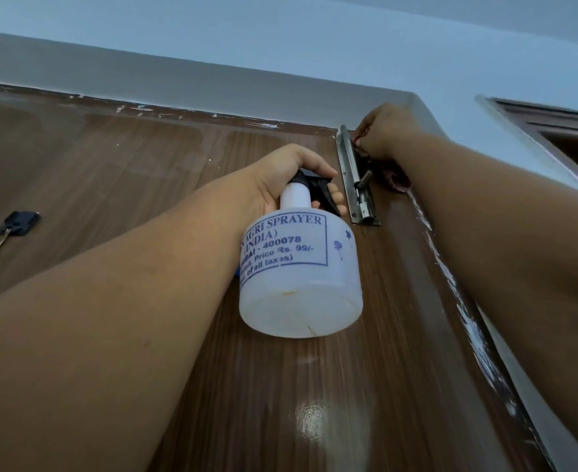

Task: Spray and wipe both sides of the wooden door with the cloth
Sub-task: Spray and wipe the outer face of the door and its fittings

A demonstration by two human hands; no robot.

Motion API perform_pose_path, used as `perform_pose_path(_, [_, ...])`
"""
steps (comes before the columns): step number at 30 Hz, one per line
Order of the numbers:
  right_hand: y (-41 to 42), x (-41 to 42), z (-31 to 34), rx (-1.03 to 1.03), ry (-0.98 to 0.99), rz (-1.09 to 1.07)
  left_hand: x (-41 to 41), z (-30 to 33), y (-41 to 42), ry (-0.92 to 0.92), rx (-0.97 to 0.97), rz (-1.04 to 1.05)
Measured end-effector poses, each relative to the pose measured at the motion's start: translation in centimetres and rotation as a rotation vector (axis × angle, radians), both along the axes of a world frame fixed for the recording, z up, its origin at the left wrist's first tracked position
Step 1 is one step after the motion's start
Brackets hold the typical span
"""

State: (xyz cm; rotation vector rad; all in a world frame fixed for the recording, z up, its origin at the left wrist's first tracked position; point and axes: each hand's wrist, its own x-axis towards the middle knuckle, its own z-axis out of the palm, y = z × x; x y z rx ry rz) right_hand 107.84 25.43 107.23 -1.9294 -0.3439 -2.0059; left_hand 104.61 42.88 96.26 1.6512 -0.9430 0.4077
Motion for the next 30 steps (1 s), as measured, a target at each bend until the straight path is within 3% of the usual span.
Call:
perform_pose_path(4, [-1.1, -4.5, -1.5, -0.173, 0.584, 0.072, 0.0, 0.0, 0.0, -0.02, 0.005, 0.011])
perform_pose_path(5, [-1.0, -5.2, -2.0, -0.218, 0.633, 0.021, 0.1, 0.0, 0.1, -0.025, 0.012, 0.013])
perform_pose_path(8, [-0.8, -4.4, -1.8, -0.251, 0.384, -0.182, 0.1, 0.2, 0.1, -0.031, 0.023, 0.013])
perform_pose_path(12, [-0.2, -0.8, -0.4, -0.083, -0.033, -0.238, 0.3, 0.0, -0.1, -0.056, 0.015, 0.015])
perform_pose_path(15, [0.7, 1.4, 0.6, 0.012, -0.211, -0.151, 0.3, 0.0, -0.1, -0.056, 0.032, -0.003])
perform_pose_path(17, [1.2, 2.2, 1.1, 0.013, -0.276, -0.222, 0.4, 0.1, 0.0, -0.055, 0.035, -0.017])
perform_pose_path(22, [0.3, 2.3, 1.4, -0.024, -0.25, -0.131, 0.5, 0.2, 0.4, -0.052, 0.024, -0.082])
perform_pose_path(26, [-1.6, 1.0, -0.4, -0.067, -0.007, 0.246, 0.7, 0.1, 0.5, -0.066, 0.03, -0.08])
perform_pose_path(30, [-2.1, -0.4, -1.7, -0.08, 0.147, 0.311, 0.8, 0.2, 0.6, -0.053, 0.031, -0.086])
